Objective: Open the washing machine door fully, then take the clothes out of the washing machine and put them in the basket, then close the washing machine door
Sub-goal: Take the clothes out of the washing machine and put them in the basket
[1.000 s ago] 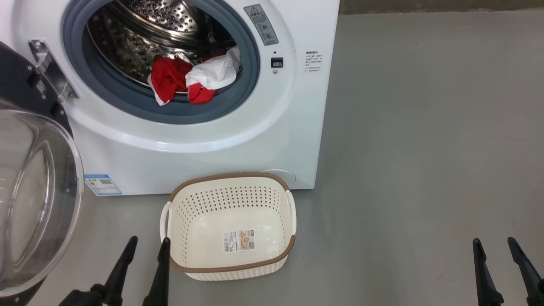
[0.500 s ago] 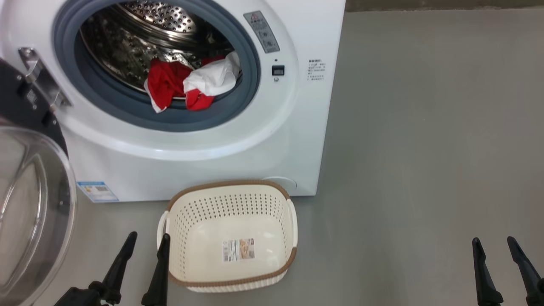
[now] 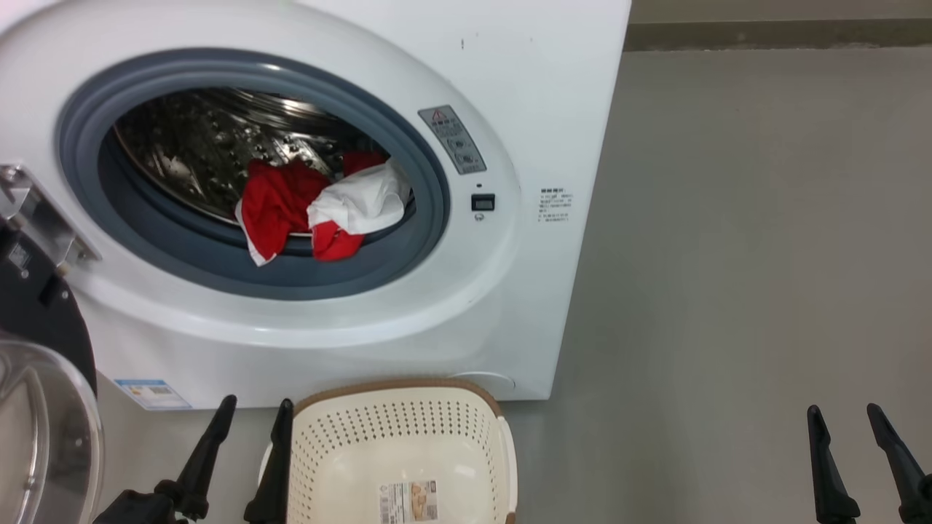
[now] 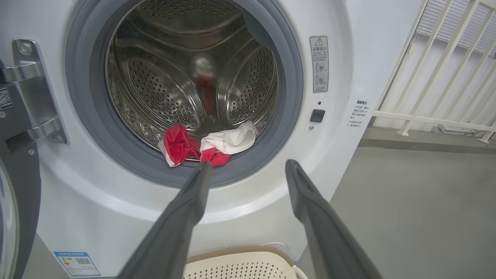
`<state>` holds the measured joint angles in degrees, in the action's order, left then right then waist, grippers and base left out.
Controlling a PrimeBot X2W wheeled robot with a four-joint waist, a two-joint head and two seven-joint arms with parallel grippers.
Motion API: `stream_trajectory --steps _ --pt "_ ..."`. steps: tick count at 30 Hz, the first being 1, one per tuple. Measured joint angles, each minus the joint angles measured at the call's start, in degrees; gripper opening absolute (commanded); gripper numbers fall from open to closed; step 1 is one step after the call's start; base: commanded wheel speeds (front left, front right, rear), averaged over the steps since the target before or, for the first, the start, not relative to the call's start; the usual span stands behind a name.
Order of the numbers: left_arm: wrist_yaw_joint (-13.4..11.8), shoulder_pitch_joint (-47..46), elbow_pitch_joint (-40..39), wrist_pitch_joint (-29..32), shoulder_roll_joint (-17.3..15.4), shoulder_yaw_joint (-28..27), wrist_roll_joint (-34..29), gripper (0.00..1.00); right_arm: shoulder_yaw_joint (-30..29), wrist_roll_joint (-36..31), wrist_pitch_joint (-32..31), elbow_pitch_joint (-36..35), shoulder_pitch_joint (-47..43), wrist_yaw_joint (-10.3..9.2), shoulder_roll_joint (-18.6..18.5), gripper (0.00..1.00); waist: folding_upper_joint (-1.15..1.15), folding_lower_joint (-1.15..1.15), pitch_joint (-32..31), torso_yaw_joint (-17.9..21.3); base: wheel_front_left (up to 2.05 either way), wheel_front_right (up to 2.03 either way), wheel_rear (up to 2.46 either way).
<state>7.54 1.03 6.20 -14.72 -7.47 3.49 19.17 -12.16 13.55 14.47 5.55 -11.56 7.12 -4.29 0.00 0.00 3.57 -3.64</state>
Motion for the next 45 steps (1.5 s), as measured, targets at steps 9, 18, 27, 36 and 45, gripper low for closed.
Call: stream_trajectory --steps 9,18,27,36,45 --pt "0.0 0.02 0.26 0.0 0.09 -0.21 -0.05 1.0 0.16 0.0 0.0 0.0 -0.01 0.0 0.03 1.0 0.0 0.0 -0.19 -0.49 0.46 -0.46 0.0" --pt "0.0 0.03 1.6 0.01 0.26 -0.22 -0.48 1.0 0.4 0.0 -0.01 0.01 -0.01 0.0 0.02 1.0 0.0 0.0 0.18 -0.26 0.0 0.0 0.0" --pt "0.0 -9.4 9.17 0.01 0.83 1.41 -1.12 1.0 1.36 0.0 0.0 -0.2 2.58 0.0 0.09 1.0 0.0 0.0 3.65 0.31 0.0 0.0 0.0" --pt "0.0 -25.43 23.63 0.0 1.67 1.36 -3.81 1.0 1.75 0.0 0.0 -0.44 6.36 0.0 0.71 1.0 0.0 0.0 8.39 1.9 0.0 0.0 0.0" --pt "0.0 -41.68 41.34 0.02 0.14 3.19 -1.43 1.0 1.85 0.03 0.0 -0.81 9.7 0.0 1.12 1.0 0.0 0.0 13.63 4.33 0.0 0.0 0.0"
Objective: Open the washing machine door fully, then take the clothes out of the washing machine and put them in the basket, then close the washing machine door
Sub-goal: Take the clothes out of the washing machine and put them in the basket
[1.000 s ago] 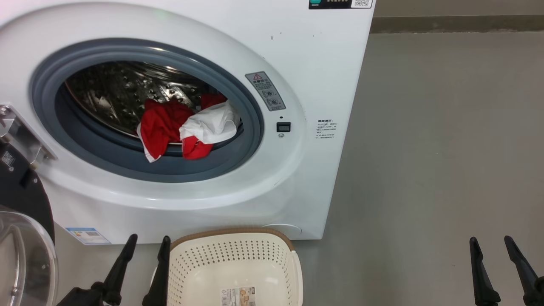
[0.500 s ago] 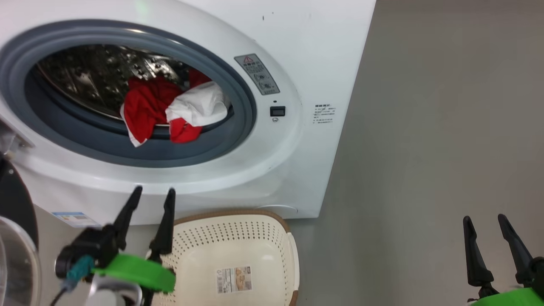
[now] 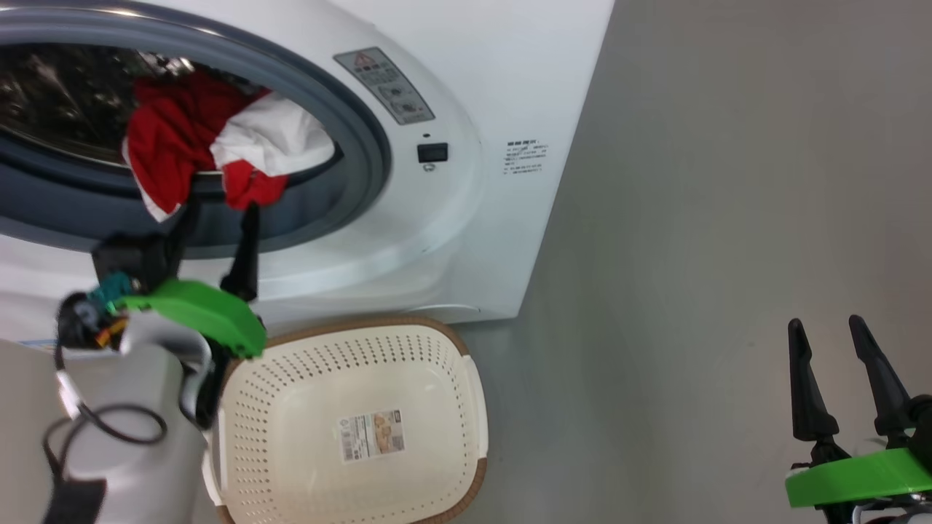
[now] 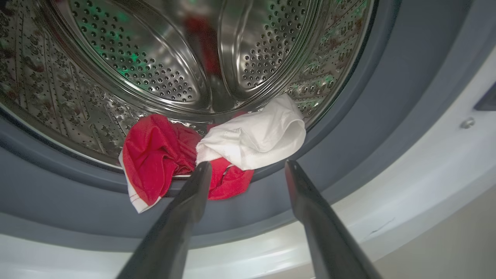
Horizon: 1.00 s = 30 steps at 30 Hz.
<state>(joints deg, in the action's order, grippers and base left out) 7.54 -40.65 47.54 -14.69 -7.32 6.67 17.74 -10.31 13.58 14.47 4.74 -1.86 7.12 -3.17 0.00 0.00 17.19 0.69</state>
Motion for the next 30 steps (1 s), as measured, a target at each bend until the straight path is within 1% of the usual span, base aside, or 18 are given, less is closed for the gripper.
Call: stream_trajectory --steps 4,9,13,20,27,30 --pt "0.0 -6.52 5.57 -0.01 -1.3 0.7 1.32 1.0 0.02 0.03 0.0 -0.18 1.42 0.0 0.16 1.0 0.0 0.0 2.44 0.89 0.0 0.0 0.0" --pt "0.0 -12.49 11.09 0.0 -2.93 1.66 2.57 1.0 0.03 0.03 0.01 -0.42 3.42 0.0 0.25 1.0 0.0 0.0 5.08 2.0 0.0 0.0 0.0" --pt "0.0 -16.08 14.66 0.0 -3.83 3.08 3.66 1.0 0.08 0.04 0.16 -0.62 4.51 0.0 0.34 1.0 0.0 0.0 6.81 2.82 0.0 0.0 0.0" --pt "0.0 -20.37 21.13 0.01 -6.44 4.97 4.95 1.0 1.63 0.04 0.16 -0.81 5.49 0.0 0.47 1.0 0.0 0.0 8.95 4.63 0.0 0.0 0.0" --pt "0.0 -23.24 23.32 0.52 -8.45 6.89 7.21 1.0 3.39 0.04 0.16 -1.11 5.91 0.0 0.55 1.0 0.0 0.0 10.86 6.46 0.0 0.0 0.0" --pt "0.0 -23.36 23.88 1.27 -9.34 8.05 8.28 0.94 3.79 0.04 0.16 -1.13 5.92 0.0 0.76 1.0 0.0 0.0 11.4 7.33 0.0 0.0 0.0"
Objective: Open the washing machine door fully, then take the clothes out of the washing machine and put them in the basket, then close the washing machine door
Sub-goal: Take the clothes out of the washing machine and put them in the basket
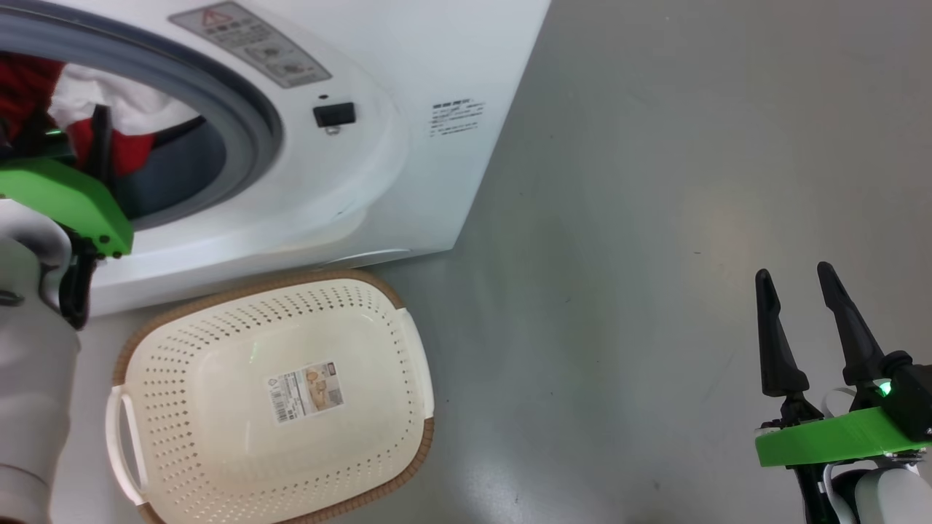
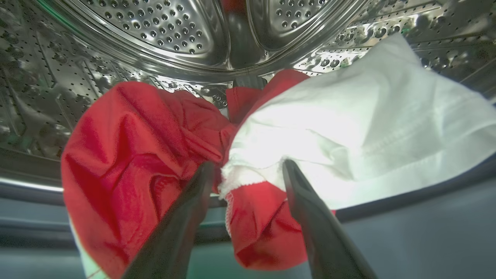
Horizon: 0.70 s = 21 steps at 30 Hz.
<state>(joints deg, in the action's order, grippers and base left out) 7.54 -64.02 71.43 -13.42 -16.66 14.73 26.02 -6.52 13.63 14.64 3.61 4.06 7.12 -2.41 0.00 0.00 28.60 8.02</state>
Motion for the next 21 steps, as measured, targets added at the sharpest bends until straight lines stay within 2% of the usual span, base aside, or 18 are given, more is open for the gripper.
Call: stream_trajectory --steps 4,5,7,8,9,10,11,21 --pt "0.0 0.0 0.56 0.81 -0.85 1.62 0.87 0.91 0.07 0.0 0.0 0.0 0.0 0.0 0.02 1.0 0.0 0.0 0.5 1.02 0.0 0.0 0.0" --pt "0.0 0.0 0.62 0.8 -0.81 1.98 1.1 0.88 0.07 0.01 0.0 -0.01 0.01 0.0 0.02 1.0 0.0 0.0 0.61 1.16 0.0 0.0 0.0" --pt "0.0 -0.01 0.63 0.8 -0.8 2.56 1.8 0.74 0.09 0.01 0.0 -0.01 0.01 0.0 0.03 1.0 0.0 0.0 0.83 1.37 0.0 0.0 0.0" --pt "0.0 -0.01 0.6 0.8 -0.8 3.02 2.27 0.45 0.08 0.01 0.0 -0.03 0.02 0.0 0.04 1.0 0.0 0.0 0.91 1.44 0.0 0.0 0.0" --pt "0.0 -0.01 0.56 0.79 -0.81 3.53 2.53 0.37 0.08 0.01 0.0 -0.04 0.02 0.0 0.04 1.0 0.0 0.0 0.98 1.46 0.0 0.0 0.0" --pt "0.0 -0.01 0.56 0.79 -0.81 3.53 2.53 0.24 0.08 0.01 0.0 -0.04 0.02 0.0 0.04 1.0 0.0 0.0 0.98 1.46 0.0 0.0 0.0" --pt "0.0 -0.02 0.46 0.7 -0.8 4.2 3.05 0.0 0.08 0.01 0.0 -0.04 0.04 0.0 0.05 1.0 0.0 0.0 0.95 1.44 0.0 0.0 0.0" --pt "0.0 -0.01 0.14 -0.43 -0.45 5.52 6.19 0.0 -0.05 -0.01 0.0 -0.01 0.04 0.0 0.19 1.0 0.0 0.0 -0.56 0.83 0.0 0.0 0.0"
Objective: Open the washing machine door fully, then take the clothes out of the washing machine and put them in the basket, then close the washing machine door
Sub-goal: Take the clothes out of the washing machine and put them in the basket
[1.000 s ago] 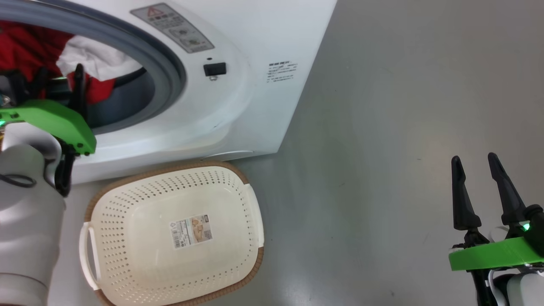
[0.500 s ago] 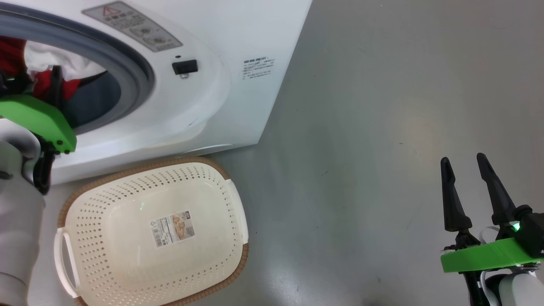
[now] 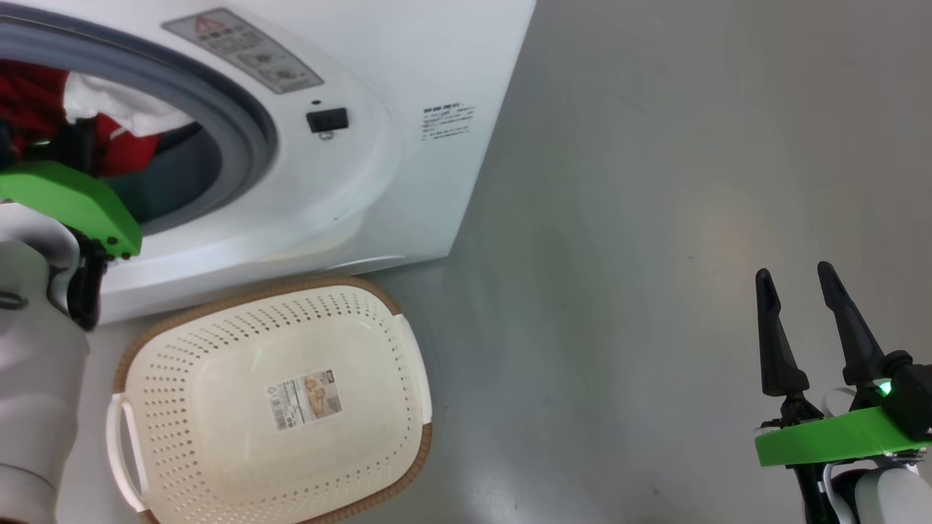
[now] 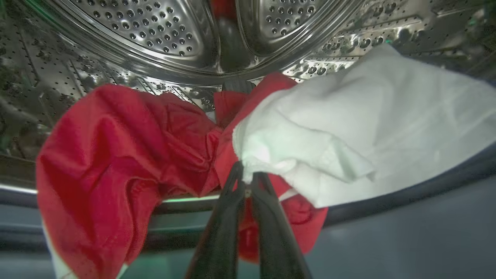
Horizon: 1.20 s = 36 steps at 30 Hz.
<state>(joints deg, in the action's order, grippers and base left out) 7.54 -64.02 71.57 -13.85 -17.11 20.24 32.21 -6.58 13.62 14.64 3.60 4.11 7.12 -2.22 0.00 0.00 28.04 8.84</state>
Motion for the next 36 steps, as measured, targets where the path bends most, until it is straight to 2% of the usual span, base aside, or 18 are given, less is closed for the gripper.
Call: stream_trajectory --steps 3,8,14,24,31,36 --pt "-0.02 0.17 -0.35 -0.42 0.36 -1.32 1.01 0.0 -0.02 -0.01 0.0 0.11 0.0 0.0 0.01 1.0 0.0 0.0 -0.99 -0.54 0.0 0.0 0.0" --pt "-1.52 3.35 -9.2 -0.45 1.24 -6.27 1.05 0.0 -0.07 -0.02 0.0 0.38 -0.08 0.0 -0.03 1.0 0.0 0.0 -3.13 -1.65 0.0 0.0 0.0" --pt "-1.52 11.95 -18.18 -0.45 3.39 -13.82 -1.31 0.0 -0.12 -0.07 0.0 1.0 -0.5 0.0 -0.18 1.0 0.0 0.0 -6.31 -3.23 0.0 0.0 0.0" --pt "-0.6 25.62 -33.56 -0.45 9.79 -27.64 -8.43 0.0 -0.31 -0.07 0.0 1.55 -3.04 0.0 -0.3 1.0 0.0 0.0 -11.7 -5.82 0.0 0.0 0.0" --pt "-0.4 32.67 -43.53 -0.45 12.36 -29.3 -9.95 0.0 -0.96 -0.07 0.0 1.52 -5.25 0.0 -0.25 1.0 0.0 0.0 -13.73 -6.72 0.0 0.0 0.0" --pt "-0.37 37.42 -50.6 -0.45 12.63 -29.31 -9.85 0.0 -1.92 -0.07 0.0 1.48 -5.26 0.0 -0.25 1.0 0.0 0.0 -14.34 -7.33 0.0 0.0 0.0"
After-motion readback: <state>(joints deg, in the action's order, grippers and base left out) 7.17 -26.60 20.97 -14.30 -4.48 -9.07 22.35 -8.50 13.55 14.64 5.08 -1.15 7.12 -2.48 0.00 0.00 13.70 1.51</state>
